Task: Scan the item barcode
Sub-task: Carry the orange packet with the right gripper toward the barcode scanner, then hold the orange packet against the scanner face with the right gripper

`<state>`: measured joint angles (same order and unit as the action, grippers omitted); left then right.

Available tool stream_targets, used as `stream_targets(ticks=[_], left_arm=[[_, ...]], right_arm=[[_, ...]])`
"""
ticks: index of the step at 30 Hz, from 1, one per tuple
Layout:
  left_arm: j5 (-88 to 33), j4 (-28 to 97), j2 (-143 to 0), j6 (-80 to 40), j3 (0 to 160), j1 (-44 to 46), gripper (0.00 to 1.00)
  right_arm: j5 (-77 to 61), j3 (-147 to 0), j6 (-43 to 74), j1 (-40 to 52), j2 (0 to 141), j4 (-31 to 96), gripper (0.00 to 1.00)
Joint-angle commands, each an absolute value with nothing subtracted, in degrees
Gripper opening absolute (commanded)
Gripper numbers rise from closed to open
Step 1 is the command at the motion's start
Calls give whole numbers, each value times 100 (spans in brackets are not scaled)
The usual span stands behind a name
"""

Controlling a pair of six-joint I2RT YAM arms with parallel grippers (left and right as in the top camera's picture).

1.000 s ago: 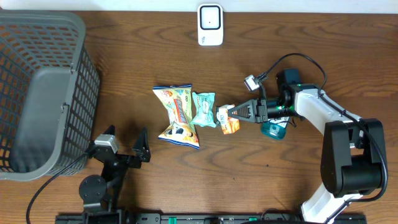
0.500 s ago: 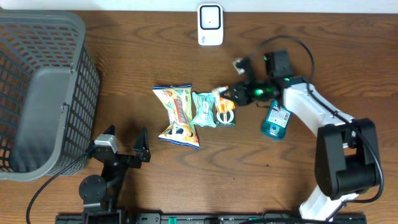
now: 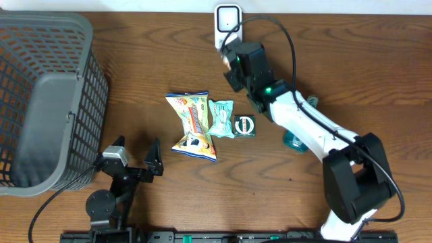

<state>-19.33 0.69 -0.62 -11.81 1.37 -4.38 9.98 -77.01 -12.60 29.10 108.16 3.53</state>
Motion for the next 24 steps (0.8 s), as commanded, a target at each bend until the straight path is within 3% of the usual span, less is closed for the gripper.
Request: stream_targets(ticks=[1,15,24], left_arm=[[-1986,252,-23,-1170,27,-421,98],[-1986,250,-23,-1170,27,-421,98],[-1986,252,-23,-1170,27,-421,98]], right_arm=[[1555,-8392,-1743,2797,11236,257,1],[2421,-12580,-2886,2714,14151,1221,1],[2534,-12825,-2982,2655,14414,1205,1]])
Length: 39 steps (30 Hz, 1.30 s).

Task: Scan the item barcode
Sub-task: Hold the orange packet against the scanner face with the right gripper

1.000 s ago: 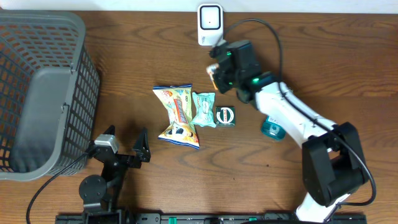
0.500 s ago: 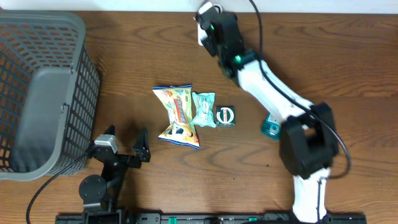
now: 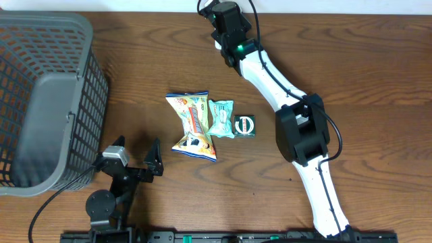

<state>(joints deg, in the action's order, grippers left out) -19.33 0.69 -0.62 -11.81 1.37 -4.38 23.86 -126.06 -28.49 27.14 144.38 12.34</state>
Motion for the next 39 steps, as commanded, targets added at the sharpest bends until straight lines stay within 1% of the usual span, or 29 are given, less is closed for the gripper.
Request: stream_targets(ticks=[1,6,10,15,19,29,31,35,37,39], left_arm=[[-1986,252,-23,-1170,27,-421,98],[-1986,252,-23,-1170,27,-421,98],[-1986,252,-23,-1170,27,-421,98],[-1986,252,-23,-1170,27,-421,98],[-1986,252,-23,-1170,27,-421,98],[-1986,252,-23,-1170,27,-421,98],[-1986,252,-23,-1170,27,-421,98],[-1986,252,-23,-1170,27,-421,98],[-1986,252,-23,-1170,27,-421,98],[-1986,252,-23,-1170,27,-421,98]], right_arm=[[2534,-12825,-2991,2652,14414,1214,1],[2117,-12818,-3179,2582,14414,1302,1],[1538,-12811,-3756,2497,14424,1258,1],[1411,-12809,-3988,2443,14451,1168,1],[913,-12726,-4650,2373,14488,1050,1],[867,-12724,-4678,2355,14761,899,1],[989,-12724,-4534,2355,14776,873,1],[1658,-12724,-4211,2362,14639,642,1],[2027,-12724,-4156,2340,14455,766,1],[2689,-12724,-4156,2274,14206,1094,1]])
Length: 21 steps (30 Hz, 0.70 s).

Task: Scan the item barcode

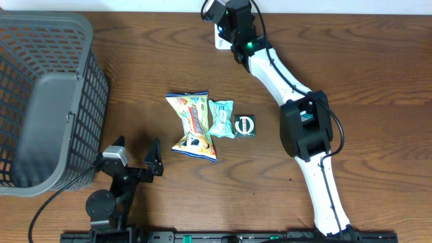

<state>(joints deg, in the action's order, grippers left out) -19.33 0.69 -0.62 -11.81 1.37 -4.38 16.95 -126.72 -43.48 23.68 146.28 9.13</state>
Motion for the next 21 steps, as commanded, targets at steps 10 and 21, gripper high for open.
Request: stream_targets(ticks=[10,21], left_arm=[[-1986,252,-23,-1170,27,-421,98],[-1986,252,-23,-1170,27,-421,98]], right_arm=[[4853,-12724,-2576,764,13585,3258,1],[4287,-12055,-1702,-1706,13609,4185,1]])
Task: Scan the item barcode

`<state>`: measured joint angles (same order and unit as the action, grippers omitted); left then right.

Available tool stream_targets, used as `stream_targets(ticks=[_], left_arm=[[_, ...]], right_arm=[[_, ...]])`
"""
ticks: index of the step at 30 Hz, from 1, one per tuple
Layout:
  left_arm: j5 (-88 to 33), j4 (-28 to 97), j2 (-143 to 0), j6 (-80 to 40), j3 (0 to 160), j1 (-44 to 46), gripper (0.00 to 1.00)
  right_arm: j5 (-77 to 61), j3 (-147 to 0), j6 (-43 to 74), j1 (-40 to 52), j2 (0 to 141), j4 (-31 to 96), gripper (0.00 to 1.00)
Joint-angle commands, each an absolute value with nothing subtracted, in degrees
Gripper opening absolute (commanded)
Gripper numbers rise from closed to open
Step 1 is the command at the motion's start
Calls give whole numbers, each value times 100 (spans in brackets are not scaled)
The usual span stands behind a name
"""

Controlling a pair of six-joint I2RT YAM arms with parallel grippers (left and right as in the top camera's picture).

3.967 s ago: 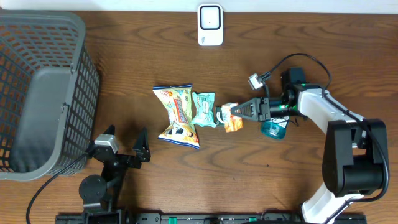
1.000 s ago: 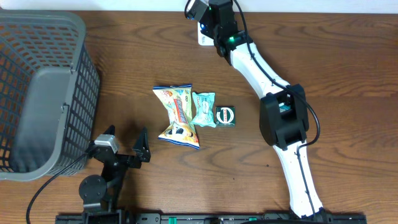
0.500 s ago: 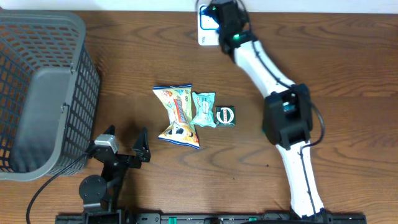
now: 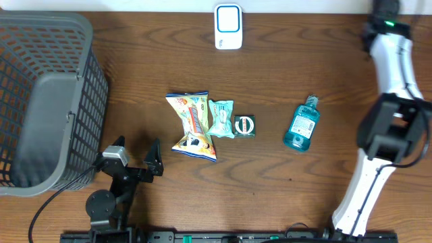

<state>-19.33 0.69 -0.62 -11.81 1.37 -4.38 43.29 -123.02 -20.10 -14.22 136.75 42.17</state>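
Observation:
A white barcode scanner (image 4: 228, 26) lies at the table's far edge. In the middle lie a yellow snack bag (image 4: 192, 125), a teal packet (image 4: 221, 118) and a small dark box (image 4: 244, 125), side by side. A blue mouthwash bottle (image 4: 302, 123) lies to their right. My right arm (image 4: 391, 50) reaches up the far right side; its gripper is cut off by the top edge. My left gripper (image 4: 135, 155) rests open at the near left, holding nothing, a short way from the snack bag.
A large grey mesh basket (image 4: 47, 94) fills the left side of the table. The right arm's base link (image 4: 361, 192) runs along the near right.
My right arm has swung from over the scanner at the back centre to the far right edge. The scanner and the blue bottle now show in full. Left arm and items unchanged.
At first my right arm stretched across the bottle with its gripper just below the scanner. Then the gripper was over the scanner at the back edge, and it stayed there. Now the arm is at the far right. No item has moved.

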Motion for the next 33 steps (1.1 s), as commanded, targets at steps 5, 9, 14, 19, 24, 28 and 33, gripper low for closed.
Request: stream_targets(ticks=[5,9,14,19,24,28,33], left_arm=[[-1986,252,-23,-1170,27,-421,98],[-1986,252,-23,-1170,27,-421,98],[-1986,252,-23,-1170,27,-421,98],[-1986,252,-23,-1170,27,-421,98],[-1986,252,-23,-1170,27,-421,98],[-1986,252,-23,-1170,27,-421,98],[-1986,252,-23,-1170,27,-421,98]], right_arm=[[4289,-11524,-1828,-2589,13609,3817,1],[4237,-11194,-1815,-3138,13609,3607,2],[4058,-11072,-1225,-3586,13609,3535,18],[3948,-11111,-541,-3667,13509,3664,62],[2832,-11216,14,-3498,12995,3938,99],[1068,-11218,43,-3267,12208,4066,99],[-744,-11218,707,-2864,11072,4351,99]])
